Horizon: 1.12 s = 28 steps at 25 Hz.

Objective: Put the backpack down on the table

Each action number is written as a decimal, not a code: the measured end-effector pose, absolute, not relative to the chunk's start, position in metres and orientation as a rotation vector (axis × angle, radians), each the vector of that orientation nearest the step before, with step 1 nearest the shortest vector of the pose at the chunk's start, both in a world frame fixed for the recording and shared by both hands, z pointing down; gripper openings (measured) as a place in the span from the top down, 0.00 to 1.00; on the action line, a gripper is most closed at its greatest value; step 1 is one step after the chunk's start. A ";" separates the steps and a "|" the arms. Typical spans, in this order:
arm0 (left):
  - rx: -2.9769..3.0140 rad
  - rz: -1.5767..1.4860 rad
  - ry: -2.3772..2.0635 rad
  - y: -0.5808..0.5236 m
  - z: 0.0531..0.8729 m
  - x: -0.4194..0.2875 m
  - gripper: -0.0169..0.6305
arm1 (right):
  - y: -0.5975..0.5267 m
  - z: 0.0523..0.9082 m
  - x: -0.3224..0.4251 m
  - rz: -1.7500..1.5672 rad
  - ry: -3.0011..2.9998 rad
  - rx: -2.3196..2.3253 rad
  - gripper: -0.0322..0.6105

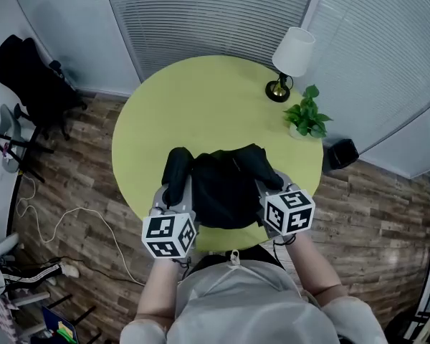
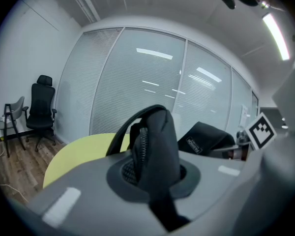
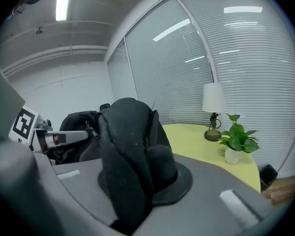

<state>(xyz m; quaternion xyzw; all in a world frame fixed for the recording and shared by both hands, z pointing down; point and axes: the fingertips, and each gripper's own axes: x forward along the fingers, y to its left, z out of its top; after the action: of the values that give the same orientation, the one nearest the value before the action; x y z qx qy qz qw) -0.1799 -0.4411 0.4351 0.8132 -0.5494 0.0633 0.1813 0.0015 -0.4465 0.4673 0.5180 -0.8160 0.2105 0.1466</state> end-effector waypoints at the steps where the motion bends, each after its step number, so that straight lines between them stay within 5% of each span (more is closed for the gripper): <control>1: 2.289 0.183 -1.558 -0.450 0.438 -0.181 0.93 | -0.457 0.470 0.001 0.609 -2.350 1.480 0.90; 28: 2.161 0.292 -1.683 -0.575 0.503 -0.162 0.93 | -0.595 0.543 0.007 0.642 -2.373 1.299 0.90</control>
<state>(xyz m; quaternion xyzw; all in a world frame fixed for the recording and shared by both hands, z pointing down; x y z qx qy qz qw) -0.1622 -0.5753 0.5032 0.7699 -0.5995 0.1041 0.1925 0.0071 -0.5948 0.5427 0.4596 -0.8396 0.2273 0.1795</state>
